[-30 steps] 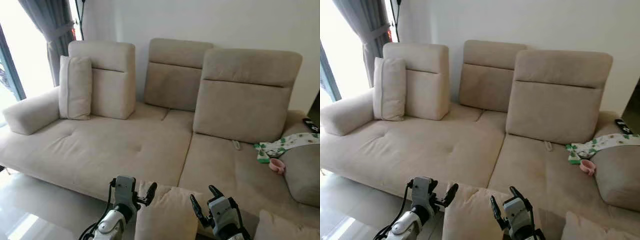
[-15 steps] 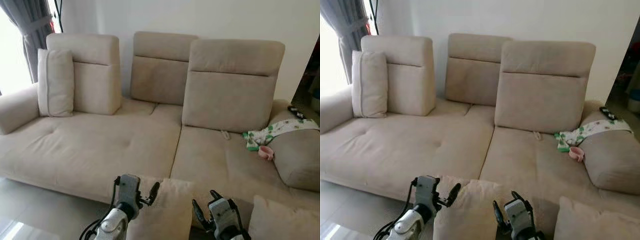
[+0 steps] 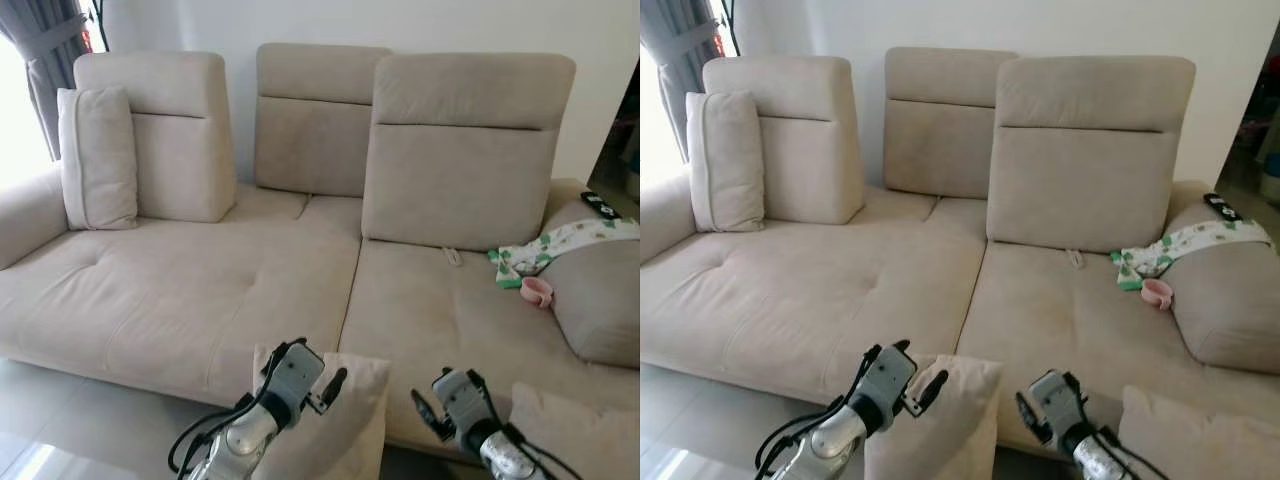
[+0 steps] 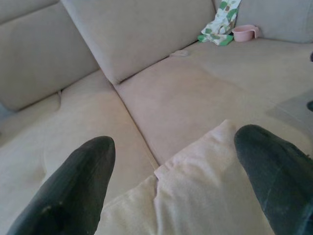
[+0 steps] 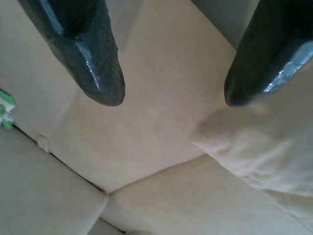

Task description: Move the pillow to the sofa from floor

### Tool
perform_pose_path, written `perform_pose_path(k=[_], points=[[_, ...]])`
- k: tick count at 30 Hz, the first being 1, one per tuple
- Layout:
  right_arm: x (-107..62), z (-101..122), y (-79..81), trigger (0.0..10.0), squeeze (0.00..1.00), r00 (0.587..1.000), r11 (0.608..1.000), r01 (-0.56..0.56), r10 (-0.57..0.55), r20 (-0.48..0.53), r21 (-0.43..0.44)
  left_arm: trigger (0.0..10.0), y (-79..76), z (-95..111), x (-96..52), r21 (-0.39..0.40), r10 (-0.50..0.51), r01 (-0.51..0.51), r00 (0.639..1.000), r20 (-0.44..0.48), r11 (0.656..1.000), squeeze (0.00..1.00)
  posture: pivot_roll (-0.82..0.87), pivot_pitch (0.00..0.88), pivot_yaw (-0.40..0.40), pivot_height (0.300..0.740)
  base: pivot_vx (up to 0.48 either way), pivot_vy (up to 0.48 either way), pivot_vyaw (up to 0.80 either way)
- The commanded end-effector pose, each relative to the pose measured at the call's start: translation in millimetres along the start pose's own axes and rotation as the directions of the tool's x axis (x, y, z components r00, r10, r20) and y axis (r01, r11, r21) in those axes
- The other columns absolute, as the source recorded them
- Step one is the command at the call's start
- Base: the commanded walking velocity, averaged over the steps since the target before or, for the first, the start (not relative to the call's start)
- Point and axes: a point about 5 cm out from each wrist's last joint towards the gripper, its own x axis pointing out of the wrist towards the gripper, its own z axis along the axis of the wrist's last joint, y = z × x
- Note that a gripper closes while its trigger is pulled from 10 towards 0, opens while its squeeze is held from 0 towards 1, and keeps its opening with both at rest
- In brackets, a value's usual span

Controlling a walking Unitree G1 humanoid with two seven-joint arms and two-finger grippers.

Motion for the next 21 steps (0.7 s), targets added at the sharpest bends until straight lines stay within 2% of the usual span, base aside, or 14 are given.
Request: perform_pose_path(k=[1, 4, 6, 7, 8, 11, 15, 21], points=[[1.1, -2, 0.5, 10.0, 0.00, 1.000, 1.000, -0.006, 0.005, -0.014, -0.027, 10.0, -3.0, -4, -6.1, 0.025, -0.025, 0.026, 0.999, -0.028, 0.999, 0.00, 0.08, 0.099, 0.094, 0.570, 0.000, 0.000, 0.00], [8.4, 5, -3.5, 10.0, 0.00, 1.000, 0.998, -0.011, 0.011, -0.009, -0.056, 10.0, -5.4, -3, -20.6, 0.045, -0.043, 0.044, 0.998, -0.038, 0.998, 0.00, 0.11, 0.143, 0.111, 0.570, 0.000, 0.000, 0.00], [9.4, 6, -3.6, 10.0, 0.00, 1.000, 0.998, -0.014, 0.014, -0.007, -0.058, 10.0, -5.8, -2, -22.5, 0.047, -0.044, 0.046, 0.998, -0.041, 0.998, 0.00, 0.11, 0.143, 0.111, 0.570, 0.000, 0.000, 0.00], [13.2, 11, -2.9, 10.0, 0.00, 1.000, 0.998, -0.025, 0.026, 0.006, -0.065, 10.0, -5.2, -1, -28.5, 0.054, -0.047, 0.049, 0.998, -0.042, 0.997, 0.00, 0.15, 0.197, 0.124, 0.570, 0.000, 0.000, 0.00], [13.2, 11, -2.9, 10.0, 0.00, 1.000, 0.998, -0.025, 0.026, 0.006, -0.065, 10.0, -5.2, -1, -28.5, 0.054, -0.047, 0.049, 0.998, -0.042, 0.997, 0.00, 0.15, 0.197, 0.124, 0.570, 0.000, 0.000, 0.00], [26.8, 30, -2.0, 10.0, 0.00, 0.996, 0.991, -0.066, 0.072, 0.057, -0.113, 10.0, 0.6, 5, -45.8, 0.079, -0.020, 0.024, 0.998, -0.055, 0.997, 0.00, 0.22, 0.258, 0.132, 0.570, 0.000, 0.000, 0.00], [33.1, 38, -2.6, 10.0, 0.00, 0.992, 0.984, -0.089, 0.100, 0.071, -0.154, 10.0, 4.4, 8, -50.1, 0.080, 0.008, -0.002, 0.998, -0.065, 0.997, 0.00, 0.24, 0.273, 0.134, 0.570, 0.000, 0.000, 0.00], [44.1, 56, 0.4, 10.0, 0.00, 0.976, 0.954, -0.163, 0.193, 0.098, -0.253, 10.0, 6.3, 14, -62.4, 0.076, 0.033, -0.026, 0.996, -0.086, 0.997, 0.00, 0.28, 0.308, 0.126, 0.570, 0.000, 0.000, 0.00]])
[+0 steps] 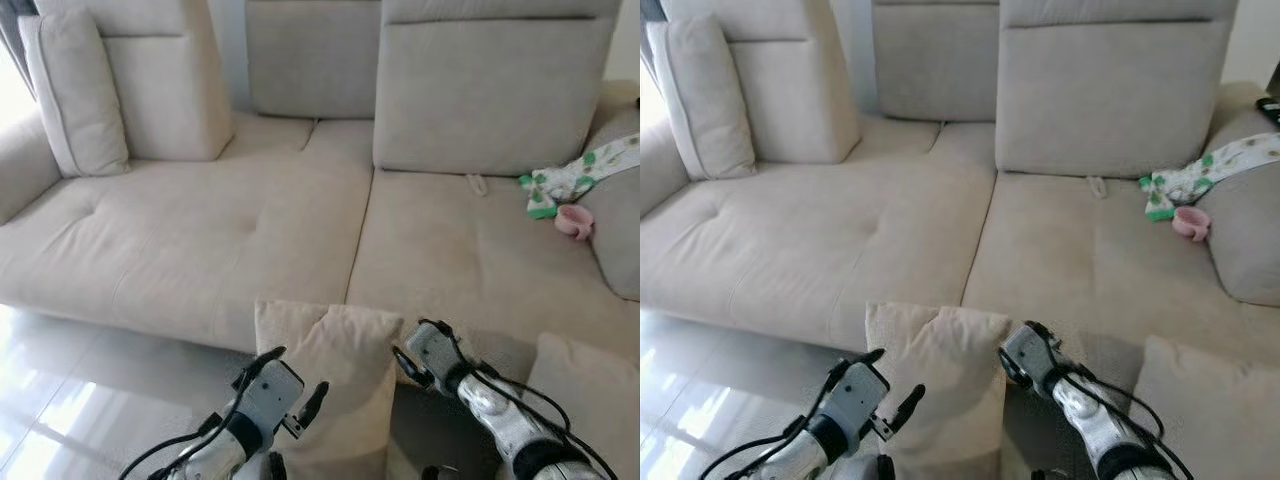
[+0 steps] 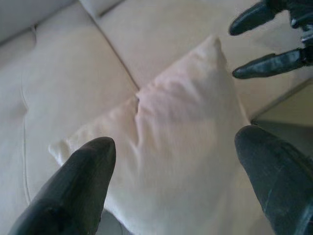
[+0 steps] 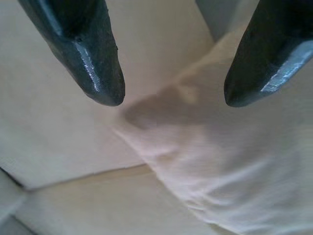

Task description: Move the pillow to the sofa from floor

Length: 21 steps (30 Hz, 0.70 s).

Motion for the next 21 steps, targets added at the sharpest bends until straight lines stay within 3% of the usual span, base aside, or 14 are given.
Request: perform_pose_path(k=[1, 10, 11, 12, 14, 15, 17, 18, 20, 21], points=[[2.7, 2, 10.6, 10.0, 0.00, 0.998, 0.997, -0.067, 0.067, 0.008, -0.028, 10.0, 0.6, -6, -7.8, 0.018, 0.001, 0.000, 0.998, -0.056, 1.000, 0.00, 0.29, 0.310, 0.126, 0.570, 0.000, 0.000, 0.00], [13.6, 19, -2.5, 10.0, 0.00, 0.995, 0.994, -0.085, 0.088, 0.044, -0.070, 10.0, 5.2, -1, -16.8, 0.024, 0.039, -0.038, 0.996, -0.084, 0.999, 0.00, 0.34, 0.323, 0.105, 0.570, 0.000, 0.000, 0.00], [14.8, 22, -5.1, 10.0, 0.13, 0.996, 0.994, -0.074, 0.078, 0.051, -0.077, 10.0, 6.6, -1, -18.0, 0.024, 0.047, -0.045, 0.995, -0.087, 0.999, 0.00, 0.34, 0.322, 0.102, 0.570, 0.000, 0.000, 0.00], [15.9, 24, -7.2, 10.0, 0.54, 0.996, 0.994, -0.063, 0.068, 0.061, -0.085, 10.0, 7.8, -1, -19.9, 0.025, 0.054, -0.052, 0.994, -0.094, 0.998, 0.00, 0.35, 0.320, 0.100, 0.570, 0.000, 0.000, 0.00], [15.9, 24, -7.2, 10.0, 0.54, 0.996, 0.994, -0.063, 0.068, 0.061, -0.085, 10.0, 7.8, -1, -19.9, 0.025, 0.054, -0.052, 0.994, -0.094, 0.998, 0.00, 0.35, 0.320, 0.100, 0.570, 0.000, 0.000, 0.00], [16.2, 27, -10.6, 10.0, 0.80, 0.997, 0.995, -0.030, 0.038, 0.075, -0.095, 10.0, 8.1, -2, -23.4, 0.025, 0.062, -0.060, 0.993, -0.105, 0.998, 0.00, 0.35, 0.315, 0.097, 0.570, 0.000, 0.000, 0.00], [15.9, 26, -11.4, 10.0, 0.80, 0.997, 0.995, -0.020, 0.027, 0.077, -0.097, 10.0, 7.7, -2, -24.8, 0.024, 0.063, -0.061, 0.992, -0.110, 0.998, 0.00, 0.35, 0.313, 0.097, 0.570, 0.000, 0.000, 0.00], [14.2, 25, -13.8, 10.0, 0.22, 0.997, 0.995, 0.002, 0.005, 0.076, -0.095, 10.0, 7.1, -2, -25.6, 0.024, 0.062, -0.060, 0.992, -0.114, 0.998, 0.00, 0.35, 0.314, 0.099, 0.570, 0.000, 0.000, 0.00], [12.2, 23, -16.9, 10.0, 0.22, 0.997, 0.995, 0.025, -0.018, 0.078, -0.094, 10.0, 6.7, -2, -25.6, 0.025, 0.061, -0.058, 0.991, -0.116, 0.998, 0.00, 0.35, 0.313, 0.100, 0.570, 0.000, 0.000, 0.00], [10.0, 22, -20.7, 10.0, 0.00, 0.995, 0.995, 0.045, -0.037, 0.087, -0.093, 10.0, 6.7, -1, -25.2, 0.026, 0.059, -0.056, 0.991, -0.117, 0.998, 0.00, 0.34, 0.312, 0.102, 0.570, 0.000, 0.000, 0.00]])
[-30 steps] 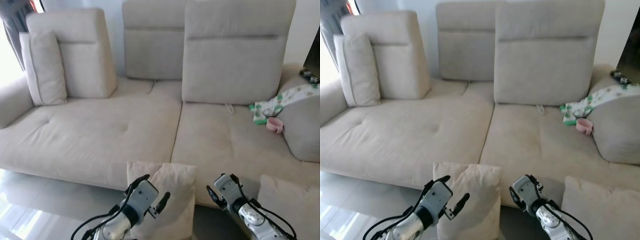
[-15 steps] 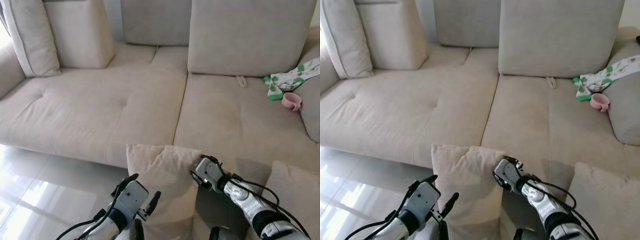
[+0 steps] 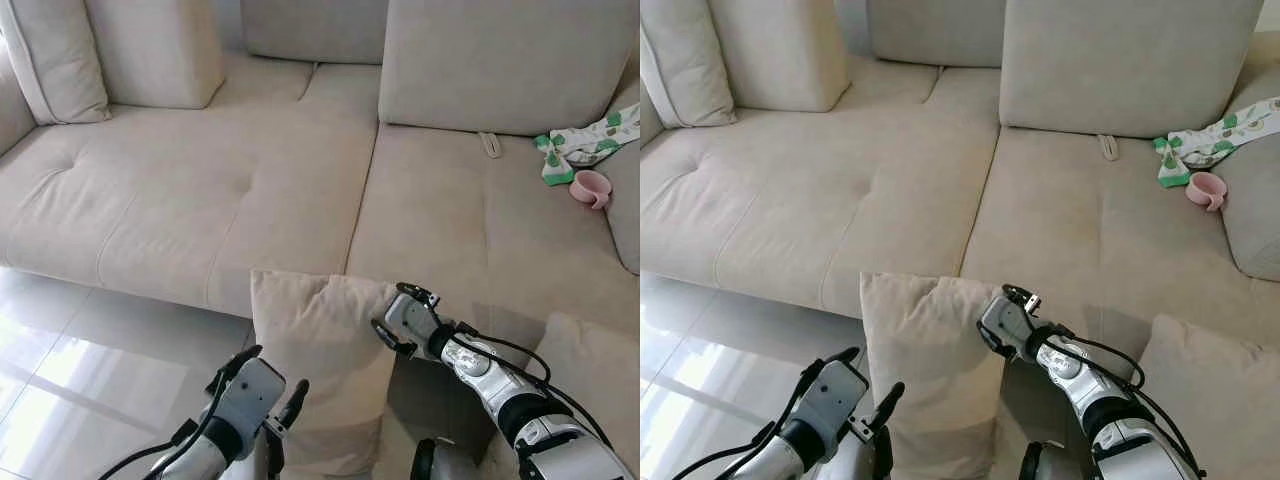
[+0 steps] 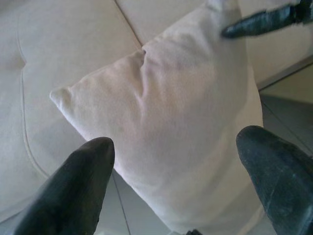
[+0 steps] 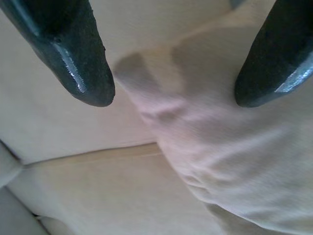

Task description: Move the pillow to the sofa from floor

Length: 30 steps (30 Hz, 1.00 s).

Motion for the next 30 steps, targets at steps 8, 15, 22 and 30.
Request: perform_pose_path(k=[8, 15, 22, 30], points=[[-11.2, -10, -9.6, 10.0, 0.00, 0.998, 0.997, 0.068, -0.069, -0.003, -0.026, 10.0, 1.1, -2, -1.8, 0.031, -0.006, 0.007, 0.999, -0.039, 0.999, 0.00, 0.33, 0.310, 0.106, 0.570, 0.000, 0.000, 0.00], [-11.2, -16, 1.9, 10.0, 0.00, 0.998, 0.999, 0.037, -0.036, -0.043, 0.019, 10.0, 2.9, -1, -3.6, 0.039, -0.007, 0.009, 0.999, -0.042, 0.999, 0.00, 0.36, 0.313, 0.116, 0.570, 0.000, 0.000, 0.00], [-3.8, -11, 2.7, 10.0, 0.00, 0.998, 0.999, 0.041, -0.040, -0.056, 0.020, 10.0, 7.2, 0, -8.0, 0.050, 0.005, -0.002, 0.999, -0.050, 0.999, 0.00, 0.39, 0.318, 0.119, 0.570, 0.000, 0.000, 0.00], [-2.7, -14, 2.9, 9.8, 0.00, 0.994, 0.998, 0.062, -0.060, -0.095, 0.016, 10.0, 9.8, 0, -13.0, 0.059, 0.012, -0.008, 0.998, -0.060, 0.998, 0.00, 0.42, 0.323, 0.131, 0.570, 0.000, 0.000, 0.00]])
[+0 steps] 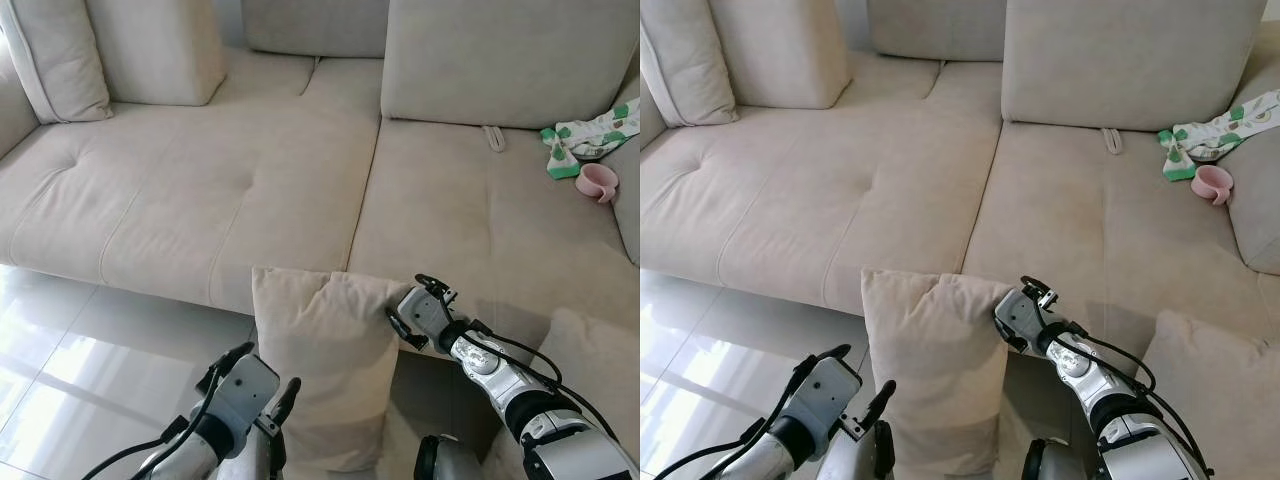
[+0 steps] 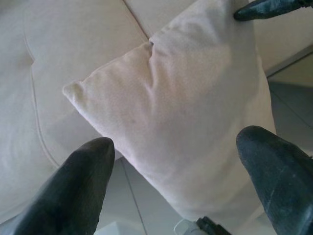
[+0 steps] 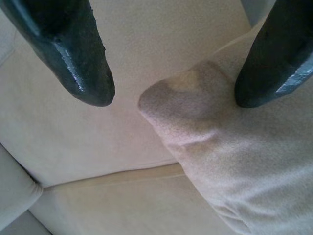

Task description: Move the pillow to the sofa from floor

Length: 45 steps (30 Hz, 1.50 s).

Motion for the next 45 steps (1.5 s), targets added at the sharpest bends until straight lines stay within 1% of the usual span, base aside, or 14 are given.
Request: perform_pose_path(k=[1, 2, 3, 5, 6, 23, 30, 31, 39, 40, 41, 42, 44, 45], points=[[-1.8, -7, 10.8, 4.0, 0.00, 0.999, 1.000, -0.020, 0.020, -0.046, 0.005, 10.0, 1.2, -6, -6.6, 0.020, -0.001, 0.002, 0.999, -0.043, 1.000, 0.00, 0.44, 0.324, 0.141, 0.570, 0.000, 0.000, 0.00], [-1.8, -7, 10.8, 4.0, 0.00, 0.999, 1.000, -0.020, 0.020, -0.046, 0.005, 10.0, 1.2, -6, -6.6, 0.020, -0.001, 0.002, 0.999, -0.043, 1.000, 0.00, 0.44, 0.324, 0.141, 0.570, 0.000, 0.000, 0.00], [-2.0, -8, 10.9, 2.6, 0.00, 0.999, 1.000, -0.010, 0.010, -0.048, 0.012, 10.0, 1.9, -5, -7.3, 0.024, -0.004, 0.005, 0.999, -0.044, 1.000, 0.00, 0.44, 0.324, 0.145, 0.570, 0.000, 0.000, 0.00], [-2.0, -8, 11.0, 2.6, 0.00, 0.999, 1.000, -0.003, 0.003, -0.048, 0.017, 10.0, 2.5, -5, -7.8, 0.027, -0.005, 0.006, 0.999, -0.045, 1.000, 0.00, 0.44, 0.323, 0.148, 0.570, 0.000, 0.000, 0.00], [-1.9, -8, 10.9, 0.0, 0.00, 0.999, 1.000, 0.007, -0.006, -0.048, 0.026, 10.0, 3.1, -5, -8.1, 0.030, -0.006, 0.008, 0.999, -0.046, 1.000, 0.00, 0.45, 0.321, 0.152, 0.570, 0.000, 0.000, 0.00], [-8.2, -6, 16.5, 0.0, 0.00, 0.998, 0.991, 0.053, -0.057, 0.029, 0.126, 10.0, 1.8, -2, 0.0, 0.034, -0.017, 0.018, 0.999, -0.028, 0.999, 0.00, 0.40, 0.281, 0.142, 0.570, 0.000, 0.000, 0.00], [-35.1, -22, 48.2, 0.0, 0.00, 0.996, 0.989, 0.019, -0.031, 0.082, 0.146, 10.0, 1.1, -2, 18.3, 0.045, -0.035, 0.035, 0.999, 0.008, 0.998, 0.00, 0.29, 0.234, 0.105, 0.570, 0.000, 0.000, 0.00], [-40.5, -26, 47.7, 10.0, 0.00, 0.995, 0.986, 0.047, -0.060, 0.079, 0.158, 10.0, 3.1, -3, 23.6, 0.041, -0.034, 0.034, 0.999, 0.014, 0.999, 0.00, 0.25, 0.216, 0.100, 0.570, 0.000, 0.000, 0.00], [-48.8, -24, 47.1, 10.0, 0.01, 0.986, 0.977, 0.088, -0.113, 0.123, 0.194, 10.0, -0.8, -1, 41.3, 0.020, -0.039, 0.038, 0.998, 0.045, 0.999, 0.00, 0.18, 0.176, 0.075, 0.570, 0.000, 0.000, 0.00], [-49.9, -22, 49.8, 10.0, 0.69, 0.982, 0.973, 0.092, -0.123, 0.141, 0.210, 10.0, -3.2, 0, 44.9, -0.001, -0.034, 0.034, 0.998, 0.052, 0.999, 0.00, 0.17, 0.165, 0.068, 0.570, 0.000, 0.000, 0.00], [-49.9, -22, 49.8, 10.0, 0.69, 0.982, 0.973, 0.092, -0.123, 0.141, 0.210, 10.0, -3.2, 0, 44.9, -0.001, -0.034, 0.034, 0.998, 0.052, 0.999, 0.00, 0.17, 0.165, 0.068, 0.570, 0.000, 0.000, 0.00], [-51.5, -19, 54.0, 10.0, 1.00, 0.977, 0.964, 0.108, -0.149, 0.153, 0.245, 10.0, -5.9, 0, 47.6, -0.042, -0.022, 0.025, 0.998, 0.057, 0.999, 0.00, 0.15, 0.155, 0.060, 0.570, 0.000, 0.000, 0.00], [-54.2, -15, 59.9, 10.0, 1.00, 0.970, 0.953, 0.121, -0.173, 0.169, 0.279, 10.0, -7.5, -1, 49.4, -0.109, -0.003, 0.010, 0.998, 0.060, 0.994, 0.00, 0.14, 0.148, 0.054, 0.570, 0.000, 0.000, 0.00], [-56.8, -12, 65.6, 10.0, 1.00, 0.964, 0.940, 0.136, -0.198, 0.175, 0.312, 10.0, -7.5, -3, 50.1, -0.204, 0.020, -0.008, 0.998, 0.060, 0.979, 0.00, 0.13, 0.140, 0.050, 0.570, 0.000, 0.000, 0.00]])
